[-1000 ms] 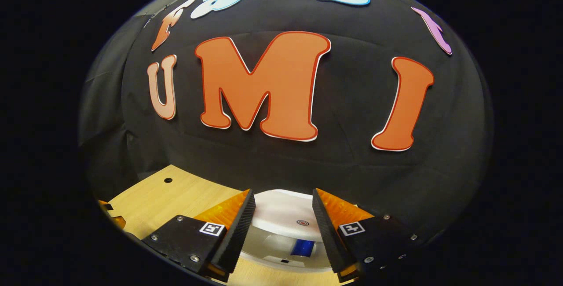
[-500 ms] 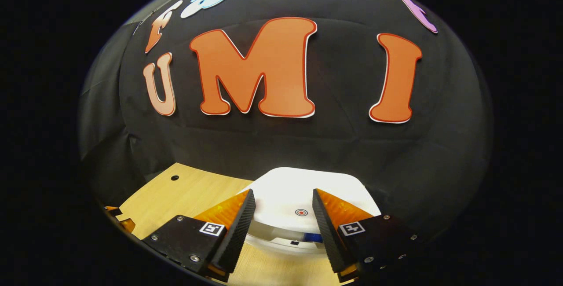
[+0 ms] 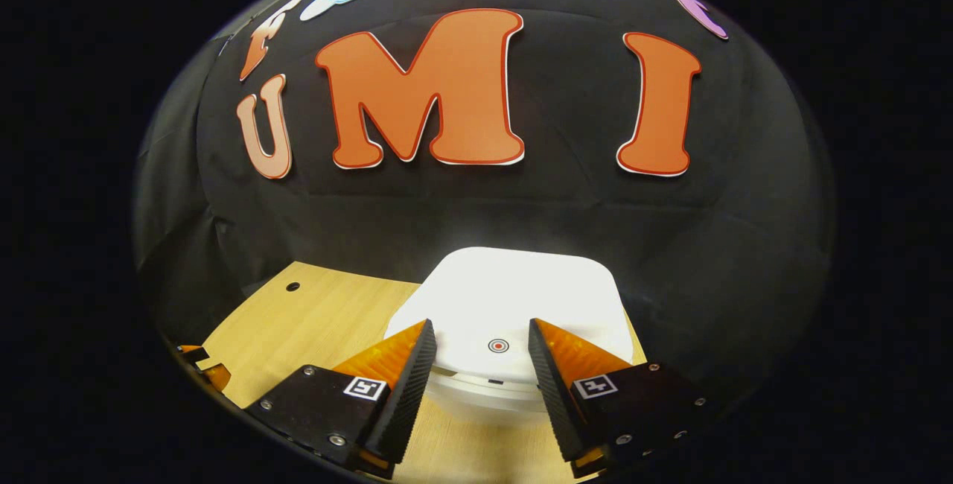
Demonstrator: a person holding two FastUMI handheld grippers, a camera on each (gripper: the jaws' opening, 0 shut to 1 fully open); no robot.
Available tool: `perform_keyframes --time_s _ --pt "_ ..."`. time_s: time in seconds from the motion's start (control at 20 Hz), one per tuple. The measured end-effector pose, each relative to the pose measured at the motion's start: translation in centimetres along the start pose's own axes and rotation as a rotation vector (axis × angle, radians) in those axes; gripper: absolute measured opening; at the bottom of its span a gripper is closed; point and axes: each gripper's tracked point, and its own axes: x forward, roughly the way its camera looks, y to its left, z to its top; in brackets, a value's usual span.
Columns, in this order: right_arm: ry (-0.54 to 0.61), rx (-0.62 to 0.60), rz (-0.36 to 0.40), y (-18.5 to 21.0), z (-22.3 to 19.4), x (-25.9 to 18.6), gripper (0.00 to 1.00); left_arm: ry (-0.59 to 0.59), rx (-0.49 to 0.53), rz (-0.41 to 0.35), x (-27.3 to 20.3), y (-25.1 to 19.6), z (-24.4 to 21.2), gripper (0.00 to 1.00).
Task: Press the lid of the desktop garbage bin to open it, pick up the crumpled paper on the desktop and throw it into the bin, then pick up the pop can on the desktop and drop it into the bin, and finally close the garbage bin lid.
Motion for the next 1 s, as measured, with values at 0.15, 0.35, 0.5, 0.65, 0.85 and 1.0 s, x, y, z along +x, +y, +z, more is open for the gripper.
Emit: perform_keyframes --time_s 0.15,0.35,0.5,0.65,0.85,1.0 --pt "0.003 -0.002 -0.008 -0.1 -0.5 -0.1 0.74 0.001 0.006 -0.002 0.1 -0.3 -0.1 0.98" --pt "0.009 -0.023 -0.019 -0.2 -1.3 -0.3 0.65 0.004 0.000 -0.002 0.1 -0.5 -0.2 0.98" --pt "0.002 -0.019 -0.026 -0.2 -1.4 -0.2 0.65 0.011 0.009 -0.005 0.1 -0.8 -0.3 0.98" --pt "-0.020 -0.020 -0.040 -0.1 -1.8 -0.3 0.61 0.011 0.025 -0.016 0.1 -1.2 0.0 0.98" --pt "-0.016 -0.004 -0.063 0.0 -2.1 -0.2 0.54 0.000 0.050 -0.041 0.4 -2.0 0.9 0.98" --pt "-0.010 0.002 -0.078 0.0 -2.1 -0.3 0.56 -0.028 0.058 -0.075 0.9 -2.4 2.7 0.97"
